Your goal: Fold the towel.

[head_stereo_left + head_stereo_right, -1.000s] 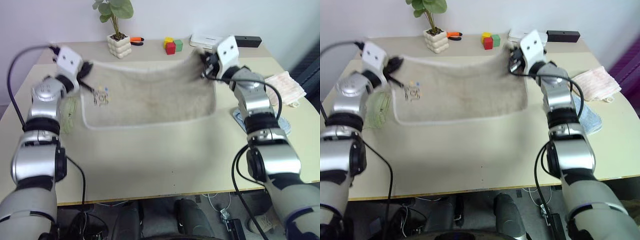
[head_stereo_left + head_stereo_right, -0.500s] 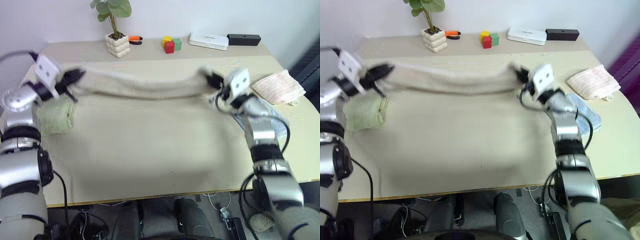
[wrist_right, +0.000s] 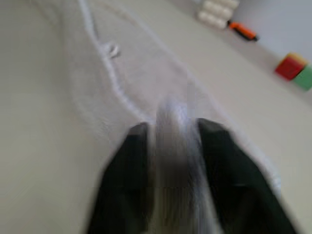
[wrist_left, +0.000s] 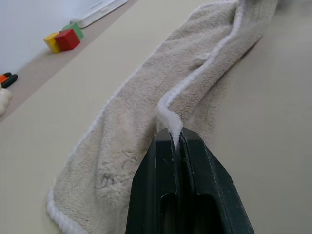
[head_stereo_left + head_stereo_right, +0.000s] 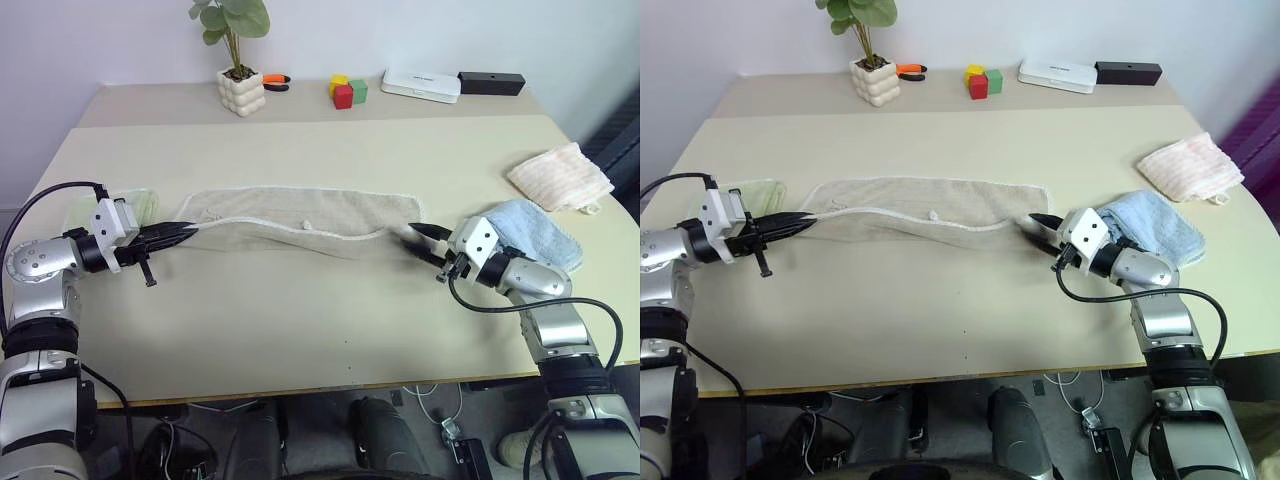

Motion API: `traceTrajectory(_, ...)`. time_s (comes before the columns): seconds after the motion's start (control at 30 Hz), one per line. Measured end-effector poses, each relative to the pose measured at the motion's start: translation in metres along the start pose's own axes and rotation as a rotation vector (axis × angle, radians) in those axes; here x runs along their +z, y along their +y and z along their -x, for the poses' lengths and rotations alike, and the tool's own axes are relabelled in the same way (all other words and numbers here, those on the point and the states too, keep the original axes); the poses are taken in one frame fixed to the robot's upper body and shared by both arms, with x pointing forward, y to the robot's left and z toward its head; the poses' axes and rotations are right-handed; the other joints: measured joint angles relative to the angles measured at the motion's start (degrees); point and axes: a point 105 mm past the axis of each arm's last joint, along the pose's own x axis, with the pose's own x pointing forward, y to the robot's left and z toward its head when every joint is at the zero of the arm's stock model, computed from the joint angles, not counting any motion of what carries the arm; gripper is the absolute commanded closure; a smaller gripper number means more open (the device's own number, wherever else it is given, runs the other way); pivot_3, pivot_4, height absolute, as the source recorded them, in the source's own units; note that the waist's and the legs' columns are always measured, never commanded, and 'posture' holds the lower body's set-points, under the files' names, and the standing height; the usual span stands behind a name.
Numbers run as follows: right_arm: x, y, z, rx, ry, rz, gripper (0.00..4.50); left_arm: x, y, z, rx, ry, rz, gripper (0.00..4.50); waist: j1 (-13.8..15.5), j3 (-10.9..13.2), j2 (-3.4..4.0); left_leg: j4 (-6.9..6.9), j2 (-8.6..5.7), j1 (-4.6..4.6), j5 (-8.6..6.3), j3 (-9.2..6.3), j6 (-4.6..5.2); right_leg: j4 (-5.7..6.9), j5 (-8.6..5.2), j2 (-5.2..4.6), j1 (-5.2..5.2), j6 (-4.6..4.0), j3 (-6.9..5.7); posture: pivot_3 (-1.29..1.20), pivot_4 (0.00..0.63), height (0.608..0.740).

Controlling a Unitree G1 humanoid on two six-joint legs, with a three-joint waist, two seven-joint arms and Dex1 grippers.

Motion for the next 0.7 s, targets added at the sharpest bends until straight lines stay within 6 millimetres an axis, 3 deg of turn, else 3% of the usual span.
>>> traceTrajectory(0.03, -0.002, 0.002, 0.001, 0.011, 0.015, 0.005, 1.13, 0.000, -0.001, 0.000, 0.000, 0.001, -0.001, 4.50, 0.05, 0.00, 0.00, 0.00, 0.00, 0.00, 0.00, 0.00, 0.00, 0.00, 0.00, 0.00, 0.00, 0.00, 0.00, 0.00, 0.150, 0.735)
traceTrajectory(0.2, -0.004, 0.000, 0.002, 0.035, 0.056, 0.056, 1.13, 0.006, 0.000, -0.002, -0.005, -0.012, -0.013, 4.50, 0.82, 0.00, 0.00, 0.09, 0.00, 0.00, 0.00, 0.00, 0.01, 0.05, 0.00, 0.01, 0.00, 0.00, 0.01, 0.00, 0.150, 0.735)
traceTrajectory(0.47, 0.014, -0.021, -0.003, 0.078, 0.073, 0.129, 1.13, 0.006, -0.002, -0.002, 0.001, -0.009, -0.008, 4.50, 1.23, 0.00, 0.00, 0.41, 0.01, -0.06, -0.07, -0.02, 0.12, 0.23, -0.01, 0.01, 0.00, -0.01, 0.00, 0.00, 0.150, 0.735)
traceTrajectory(0.63, -0.012, -0.014, 0.002, 0.176, 0.211, 0.000, 1.13, 0.009, -0.003, -0.003, 0.001, -0.010, -0.017, 4.50, 1.31, -0.01, -0.01, 0.47, 0.01, -0.07, -0.10, -0.03, 0.16, 0.27, -0.01, 0.00, 0.03, -0.01, 0.00, 0.00, 0.150, 0.735)
traceTrajectory(0.7, -0.024, -0.009, 0.003, 0.195, 0.269, -0.090, 1.66, 0.011, -0.004, -0.004, 0.001, -0.013, -0.020, 4.50, 1.20, 0.00, -0.01, 0.47, 0.01, -0.06, -0.10, -0.03, 0.16, 0.29, -0.01, 0.01, 0.03, -0.02, 0.00, 0.00, 0.150, 0.735)
